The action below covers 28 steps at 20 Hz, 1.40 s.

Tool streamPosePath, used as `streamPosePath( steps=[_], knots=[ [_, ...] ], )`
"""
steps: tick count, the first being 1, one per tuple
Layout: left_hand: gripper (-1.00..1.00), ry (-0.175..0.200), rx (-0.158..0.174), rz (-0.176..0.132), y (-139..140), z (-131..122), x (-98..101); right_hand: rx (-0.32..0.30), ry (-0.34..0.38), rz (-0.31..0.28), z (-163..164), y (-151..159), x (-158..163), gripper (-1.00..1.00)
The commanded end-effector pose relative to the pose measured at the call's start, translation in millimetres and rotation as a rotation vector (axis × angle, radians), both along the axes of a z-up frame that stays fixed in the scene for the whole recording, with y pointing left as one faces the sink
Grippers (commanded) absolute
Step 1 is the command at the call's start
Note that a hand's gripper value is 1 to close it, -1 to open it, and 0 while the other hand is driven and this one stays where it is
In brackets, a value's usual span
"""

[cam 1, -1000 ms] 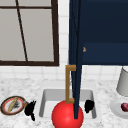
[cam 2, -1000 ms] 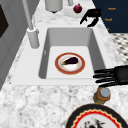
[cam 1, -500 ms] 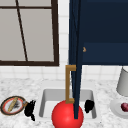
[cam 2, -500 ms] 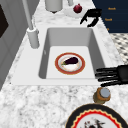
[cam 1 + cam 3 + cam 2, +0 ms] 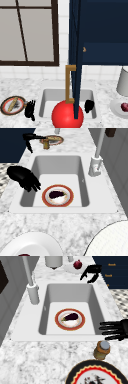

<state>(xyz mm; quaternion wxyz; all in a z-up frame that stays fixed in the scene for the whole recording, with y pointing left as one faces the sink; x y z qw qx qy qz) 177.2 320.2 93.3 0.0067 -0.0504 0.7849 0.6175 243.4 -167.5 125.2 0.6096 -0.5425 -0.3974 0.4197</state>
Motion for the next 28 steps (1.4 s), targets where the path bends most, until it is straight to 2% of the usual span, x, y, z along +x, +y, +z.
streamPosePath(
  steps=[1,5,10,13,14,15,18,21,22,24,25,26,27,28],
  knots=[
    [-1.0,-0.049,0.029,-0.02,-15,17,-11.1,0.0,0.0,0.0,0,0,0,0.0],
    [-1.0,-0.091,0.05,-0.006,-17,17,-15.1,0.0,0.0,0.0,0,0,0,0.0],
    [-1.0,-0.098,0.069,0.02,-17,20,-11.6,0.0,0.0,0.0,0,0,0,0.0],
    [-1.0,-0.068,0.093,0.026,-19,22,-5.6,0.0,0.0,0.0,0,0,0,0.0],
    [-1.0,-0.032,0.109,0.027,-18,24,-4.9,0.0,0.0,0.0,0,0,0,0.0],
    [-1.0,-0.016,0.112,0.024,-20,29,-2.8,0.0,0.0,0.0,0,0,0,0.0],
    [-1.0,-0.028,0.12,0.003,-32,49,-6.0,0.0,0.0,0.0,0,0,0,0.0],
    [-1.0,-0.026,0.129,-0.003,-44,63,-10.0,0.0,0.0,0.0,0,0,0,0.0],
    [-1.0,-0.012,0.124,-0.003,-46,64,-11.9,0.0,0.0,0.0,0,0,0,0.0],
    [-1.0,0.058,0.115,0.012,-50,59,-9.0,0.0,0.0,0.0,0,0,0,0.0],
    [-1.0,0.071,0.112,0.017,-52,59,-9.4,0.0,0.0,0.0,0,0,0,0.0],
    [-1.0,0.075,0.116,0.021,-55,61,-9.7,0.0,0.0,0.0,0,0,0,0.0],
    [-1.0,0.053,0.114,0.02,-58,62,-9.9,0.0,0.0,0.0,0,0,0,0.0],
    [-1.0,0.019,0.086,0.021,-54,63,-9.9,0.0,0.0,0.0,0,0,0,0.0]
  ],
)
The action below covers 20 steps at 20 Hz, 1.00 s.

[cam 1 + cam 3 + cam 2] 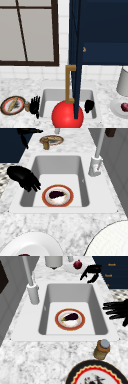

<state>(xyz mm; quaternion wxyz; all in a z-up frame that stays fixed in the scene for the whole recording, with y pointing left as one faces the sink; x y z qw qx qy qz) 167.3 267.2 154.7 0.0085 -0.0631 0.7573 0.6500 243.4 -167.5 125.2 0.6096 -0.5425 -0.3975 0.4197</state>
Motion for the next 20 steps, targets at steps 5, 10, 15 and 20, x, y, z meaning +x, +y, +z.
streamPosePath(
  steps=[5,10,15,20],
  knots=[
    [0.0,-0.012,0.011,-0.003,-2,0,0.0,0.0,0.007,0.009,6,3,1,-1.0],
    [0.0,-0.028,0.004,0.004,-2,0,0.4,-0.062,0.016,0.023,21,19,-2,-1.0],
    [0.0,-0.037,-0.001,0.008,-2,0,0.7,-0.078,0.031,0.01,37,36,-4,-1.0],
    [0.0,-0.042,-0.003,0.01,-2,0,1.0,-0.099,0.103,0.024,47,62,-9,-1.0]
  ],
)
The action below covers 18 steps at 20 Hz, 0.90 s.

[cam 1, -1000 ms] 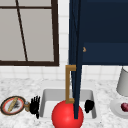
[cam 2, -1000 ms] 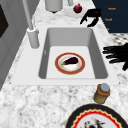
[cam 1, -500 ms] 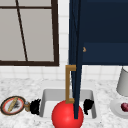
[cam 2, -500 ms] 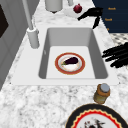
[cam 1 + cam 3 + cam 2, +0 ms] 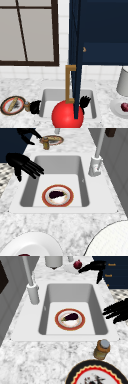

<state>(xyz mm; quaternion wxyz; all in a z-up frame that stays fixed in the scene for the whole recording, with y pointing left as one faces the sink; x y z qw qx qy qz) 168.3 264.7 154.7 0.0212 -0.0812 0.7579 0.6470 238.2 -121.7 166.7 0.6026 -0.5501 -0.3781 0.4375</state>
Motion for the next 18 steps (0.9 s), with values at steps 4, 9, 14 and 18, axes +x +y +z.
streamPosePath(
  steps=[4,9,14,18],
  knots=[
    [0.0,-0.002,-0.001,0.001,0,0,0.1,-0.054,0.083,0.077,14,32,-15,-1.0],
    [0.0,-0.003,-0.002,0.002,0,0,0.2,-0.05,0.031,0.19,29,39,-19,-1.0],
    [0.0,-0.004,-0.003,0.003,0,0,0.3,0.004,0.019,0.321,41,41,-19,-1.0],
    [0.0,-0.005,-0.004,0.003,0,0,0.3,0.019,0.033,0.422,52,45,-19,-1.0]
  ],
)
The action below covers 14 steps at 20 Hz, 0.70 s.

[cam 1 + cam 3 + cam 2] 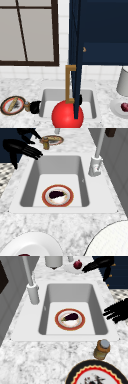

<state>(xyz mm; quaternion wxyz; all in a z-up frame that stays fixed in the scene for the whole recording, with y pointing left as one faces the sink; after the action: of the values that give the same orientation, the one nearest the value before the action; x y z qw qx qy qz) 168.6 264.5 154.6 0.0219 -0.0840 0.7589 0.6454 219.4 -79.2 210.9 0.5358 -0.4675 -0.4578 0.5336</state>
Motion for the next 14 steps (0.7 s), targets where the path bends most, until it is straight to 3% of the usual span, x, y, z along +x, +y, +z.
streamPosePath(
  steps=[1,11,14],
  knots=[
    [0.0,0.0,0.0,0.0,0,0,0.0,0.0,0.0,0.11,6,6,0,-1.0],
    [0.0,-0.001,0.0,0.0,0,0,0.0,0.01,0.054,0.183,23,50,1,-1.0],
    [0.0,-0.001,-0.001,0.0,0,0,0.0,-0.002,0.031,0.193,26,63,1,-1.0]
  ],
)
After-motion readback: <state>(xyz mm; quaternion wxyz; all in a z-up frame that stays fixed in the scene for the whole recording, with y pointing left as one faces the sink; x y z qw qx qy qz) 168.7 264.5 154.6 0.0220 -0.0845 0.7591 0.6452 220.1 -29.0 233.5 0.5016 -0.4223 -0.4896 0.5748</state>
